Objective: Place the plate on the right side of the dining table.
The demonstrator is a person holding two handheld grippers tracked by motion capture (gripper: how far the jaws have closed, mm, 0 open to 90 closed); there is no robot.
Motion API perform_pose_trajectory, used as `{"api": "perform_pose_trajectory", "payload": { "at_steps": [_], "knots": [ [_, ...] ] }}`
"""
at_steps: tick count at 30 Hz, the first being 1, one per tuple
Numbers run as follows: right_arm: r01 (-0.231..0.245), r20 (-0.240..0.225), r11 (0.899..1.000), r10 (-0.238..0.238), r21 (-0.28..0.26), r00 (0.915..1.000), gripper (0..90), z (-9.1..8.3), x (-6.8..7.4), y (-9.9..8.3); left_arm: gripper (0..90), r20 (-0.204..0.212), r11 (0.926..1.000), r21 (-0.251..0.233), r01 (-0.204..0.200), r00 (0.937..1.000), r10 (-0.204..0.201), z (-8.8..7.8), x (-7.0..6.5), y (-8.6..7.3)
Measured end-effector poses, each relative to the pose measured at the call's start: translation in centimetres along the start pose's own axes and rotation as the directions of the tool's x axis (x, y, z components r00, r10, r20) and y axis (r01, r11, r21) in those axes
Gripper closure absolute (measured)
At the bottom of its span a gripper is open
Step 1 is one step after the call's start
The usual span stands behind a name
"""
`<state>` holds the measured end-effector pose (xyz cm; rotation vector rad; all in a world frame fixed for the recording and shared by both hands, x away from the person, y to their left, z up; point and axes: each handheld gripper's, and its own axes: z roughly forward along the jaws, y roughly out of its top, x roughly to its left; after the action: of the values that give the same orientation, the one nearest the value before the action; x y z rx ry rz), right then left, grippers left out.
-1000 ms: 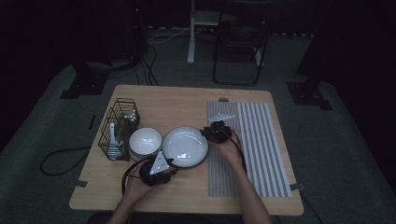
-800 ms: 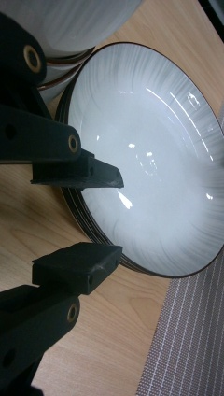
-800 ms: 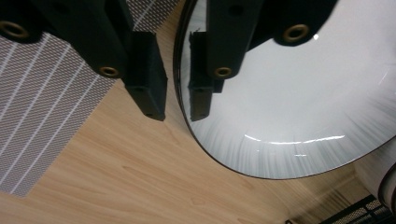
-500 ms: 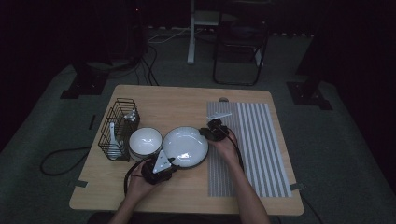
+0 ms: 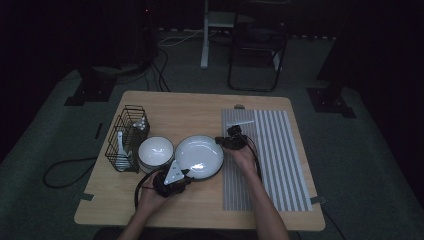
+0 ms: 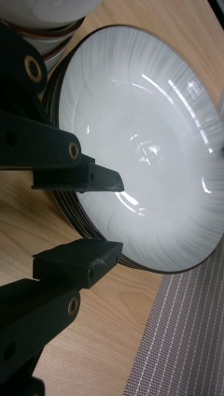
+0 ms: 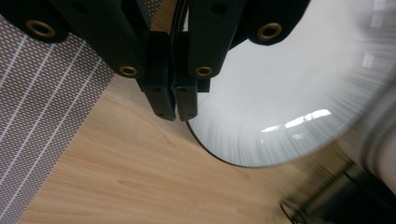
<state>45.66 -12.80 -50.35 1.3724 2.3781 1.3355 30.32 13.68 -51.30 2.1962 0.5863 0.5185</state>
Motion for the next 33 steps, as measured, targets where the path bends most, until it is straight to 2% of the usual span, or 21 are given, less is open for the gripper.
{"api": "perform_pose_trajectory", "payload": {
  "at_steps": [3,6,9,14,18,19,22,24,26,28,33],
  "knots": [
    [0.002,0.014,1.000,-0.002,0.014,0.9999,89.1,-0.4,0.0,0.1,65.5,0.002,1.0000,-0.003,0.001,1.0000,-0.001,0.1,0.0,0.1],
    [-0.016,0.006,1.000,0.016,0.006,0.9999,89.1,-0.4,-0.2,0.0,65.6,0.000,1.0000,-0.005,0.001,1.0000,-0.001,0.1,0.0,0.1],
    [-0.001,0.033,1.000,0.001,0.008,0.9994,89.1,-0.6,0.2,0.1,65.0,-0.003,0.9999,-0.007,0.011,0.9999,-0.011,0.2,0.0,0.0],
    [0.008,0.047,1.000,-0.007,-0.002,0.9989,89.2,-1.2,0.3,0.0,60.0,-0.024,0.9998,-0.008,0.018,0.9996,-0.018,0.2,-0.1,0.0],
    [0.013,0.062,1.000,-0.012,-0.010,0.9980,89.3,-1.7,0.4,-0.1,56.7,-0.024,0.9996,-0.012,0.025,0.9994,-0.025,0.0,0.0,-0.1],
    [0.020,0.072,1.000,-0.019,-0.014,0.9972,89.3,-1.8,0.5,-0.1,55.5,-0.022,0.9990,-0.018,0.042,0.9989,-0.042,-0.2,0.0,-0.1],
    [0.032,0.106,0.999,-0.029,-0.024,0.9939,89.4,-2.4,0.6,0.0,54.0,-0.025,0.9984,0.017,0.053,0.9983,-0.053,0.0,-0.1,-0.3],
    [0.030,0.110,0.999,-0.026,-0.035,0.9936,89.9,-2.9,0.5,0.1,53.9,-0.018,0.9978,0.032,0.058,0.9982,-0.057,0.2,-0.1,-0.4],
    [0.032,0.118,0.998,-0.025,-0.055,0.9927,90.0,-3.4,0.5,0.2,53.4,-0.017,0.9983,0.032,0.049,0.9987,-0.049,0.4,-0.2,-0.3],
    [0.032,0.129,0.997,-0.023,-0.072,0.9914,90.0,-4.2,0.4,0.5,53.2,-0.006,0.9977,0.023,0.064,0.9980,-0.064,0.3,-0.1,-0.2],
    [0.044,0.110,0.997,-0.037,-0.064,0.9932,90.0,-4.7,0.3,0.9,55.8,0.007,0.9966,0.017,0.081,0.9967,-0.081,0.3,0.3,-0.4]
  ]
}}
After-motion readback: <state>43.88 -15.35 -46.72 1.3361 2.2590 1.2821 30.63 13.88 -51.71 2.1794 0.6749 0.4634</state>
